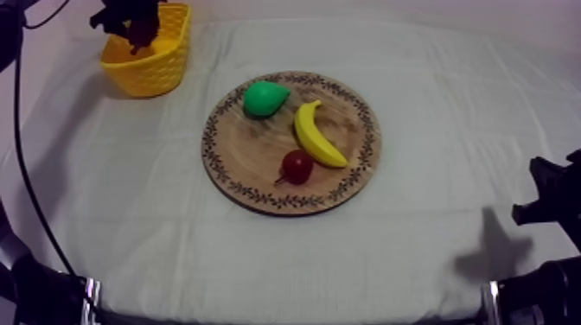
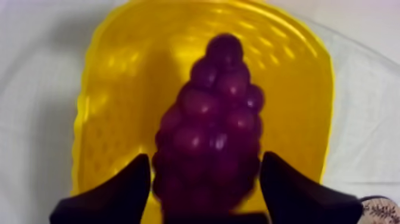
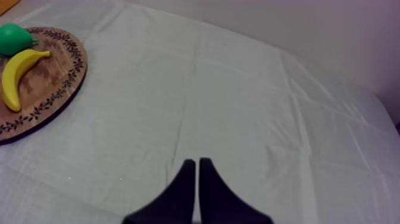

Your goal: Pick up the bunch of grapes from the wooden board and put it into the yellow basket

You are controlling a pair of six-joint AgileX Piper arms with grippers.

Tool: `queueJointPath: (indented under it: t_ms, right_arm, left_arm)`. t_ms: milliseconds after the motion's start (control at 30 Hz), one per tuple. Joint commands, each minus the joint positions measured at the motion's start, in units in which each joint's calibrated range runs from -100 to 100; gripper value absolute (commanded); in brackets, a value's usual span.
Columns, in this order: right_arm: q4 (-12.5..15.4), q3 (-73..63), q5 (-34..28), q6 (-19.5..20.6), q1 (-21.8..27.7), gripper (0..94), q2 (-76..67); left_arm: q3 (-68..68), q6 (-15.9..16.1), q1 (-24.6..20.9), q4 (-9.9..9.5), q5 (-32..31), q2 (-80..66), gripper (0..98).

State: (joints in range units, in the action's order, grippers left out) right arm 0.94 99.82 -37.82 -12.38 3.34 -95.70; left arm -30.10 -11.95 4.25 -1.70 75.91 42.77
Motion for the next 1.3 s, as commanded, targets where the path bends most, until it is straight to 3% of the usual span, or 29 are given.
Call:
queueJointPath:
  t_ms: [0, 500, 900, 1067, 1267]
  right_arm:
    - [0.0, 0.0, 0.0, 0.0, 0.0, 0.3, 0.0]
    - [0.0, 0.0, 0.0, 0.0, 0.0, 0.3, 0.0]
    - [0.0, 0.0, 0.0, 0.0, 0.0, 0.3, 0.0]
    - [0.0, 0.0, 0.0, 0.0, 0.0, 0.3, 0.0]
    - [0.0, 0.0, 0.0, 0.0, 0.0, 0.3, 0.0]
  left_arm:
    - [0.8, 0.0, -0.1, 0.01, -1.1, -0.4, 72.4]
    - [5.6, 0.8, 0.2, 0.12, -5.5, -4.1, 56.8]
    - [23.2, 2.4, 1.5, -0.24, -10.1, -18.6, 11.6]
    - [36.1, 2.9, 2.1, -0.28, -13.9, -28.2, 2.6]
    - [52.7, 4.3, 1.9, 0.16, -18.1, -42.1, 0.4]
